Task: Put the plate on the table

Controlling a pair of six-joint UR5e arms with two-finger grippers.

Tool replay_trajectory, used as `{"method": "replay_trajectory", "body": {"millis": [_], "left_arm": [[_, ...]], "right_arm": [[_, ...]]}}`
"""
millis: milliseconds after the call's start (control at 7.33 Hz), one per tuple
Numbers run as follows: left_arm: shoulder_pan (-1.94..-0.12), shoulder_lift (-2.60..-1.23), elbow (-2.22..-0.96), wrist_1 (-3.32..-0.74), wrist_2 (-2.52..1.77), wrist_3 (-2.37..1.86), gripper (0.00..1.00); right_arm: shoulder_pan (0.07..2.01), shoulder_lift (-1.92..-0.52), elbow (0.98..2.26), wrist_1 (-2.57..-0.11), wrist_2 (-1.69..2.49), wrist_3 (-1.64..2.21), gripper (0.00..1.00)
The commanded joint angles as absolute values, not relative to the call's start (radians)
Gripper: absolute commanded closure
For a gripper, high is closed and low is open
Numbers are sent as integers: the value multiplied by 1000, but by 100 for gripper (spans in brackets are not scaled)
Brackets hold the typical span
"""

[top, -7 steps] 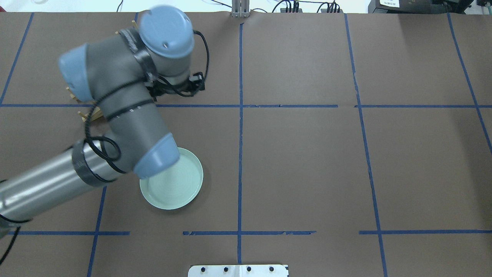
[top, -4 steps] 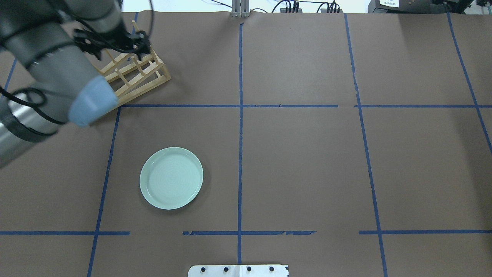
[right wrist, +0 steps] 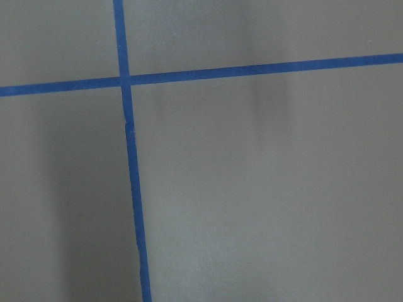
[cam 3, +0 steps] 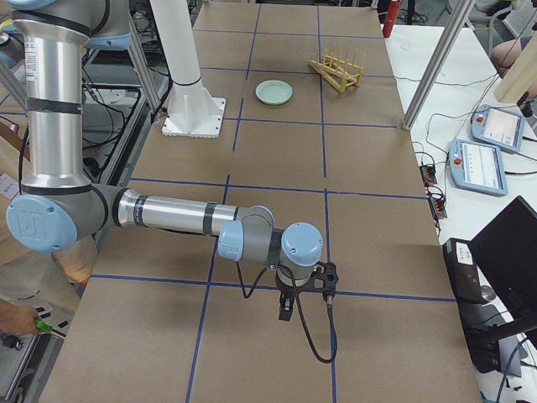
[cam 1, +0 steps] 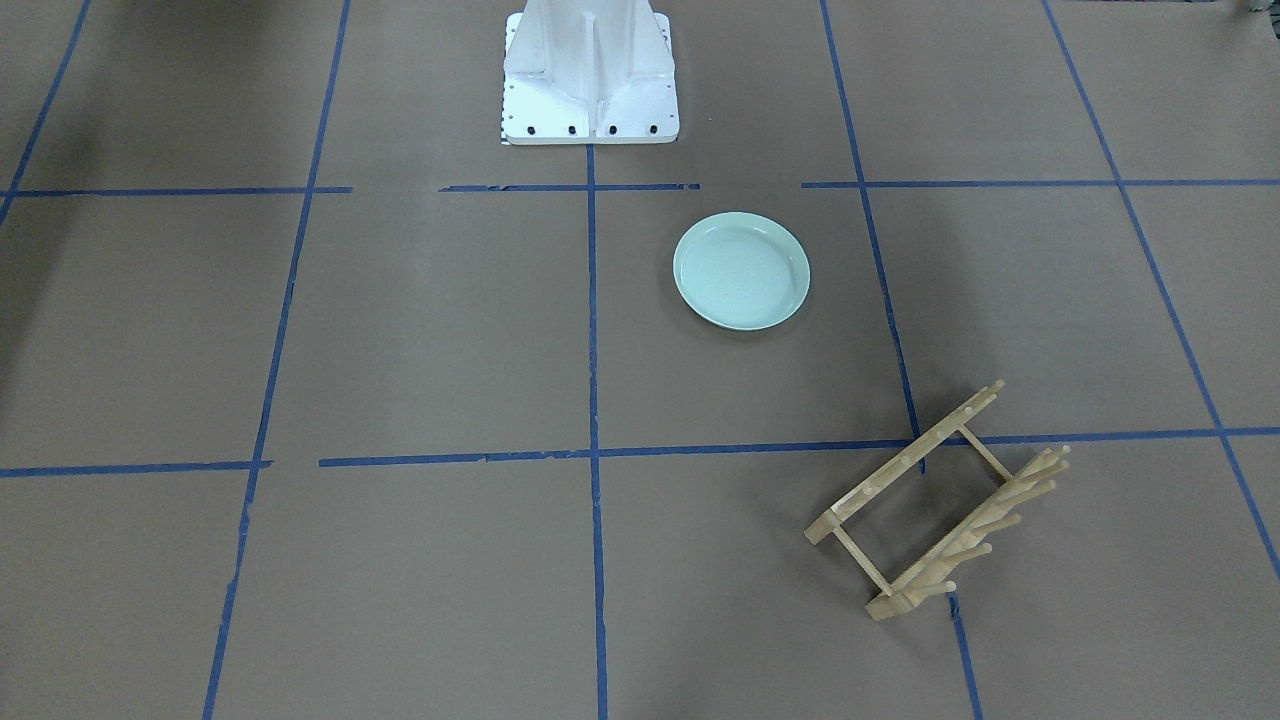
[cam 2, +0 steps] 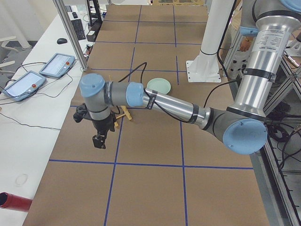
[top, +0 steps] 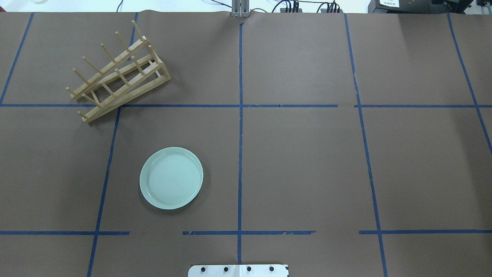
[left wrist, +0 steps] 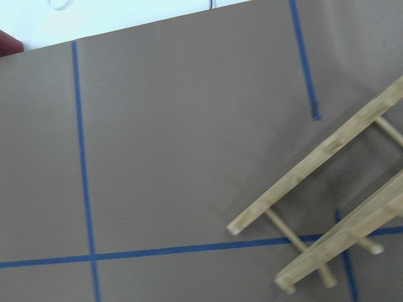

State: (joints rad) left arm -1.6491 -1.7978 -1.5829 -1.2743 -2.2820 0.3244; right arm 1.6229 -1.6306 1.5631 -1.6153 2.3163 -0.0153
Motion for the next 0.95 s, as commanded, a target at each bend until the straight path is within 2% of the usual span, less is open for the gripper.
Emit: {"method": "replay_trajectory", "body": {"millis": [0,545,818], "left_arm": [[-1678,-1723,-1529,-1302,-2413,368,0],[-1671,-1669,-1523,-1422,-2404,361,0],[-1651,-1664,-1523,-1513,-2401,171,0]], "right_arm": [[1623,-1631,1563,-1615,2316,-15,0],[1623,-1631,1563,-1615,2316,-15,0],[1623,-1631,1563,-1615,2316,-15,0]]}}
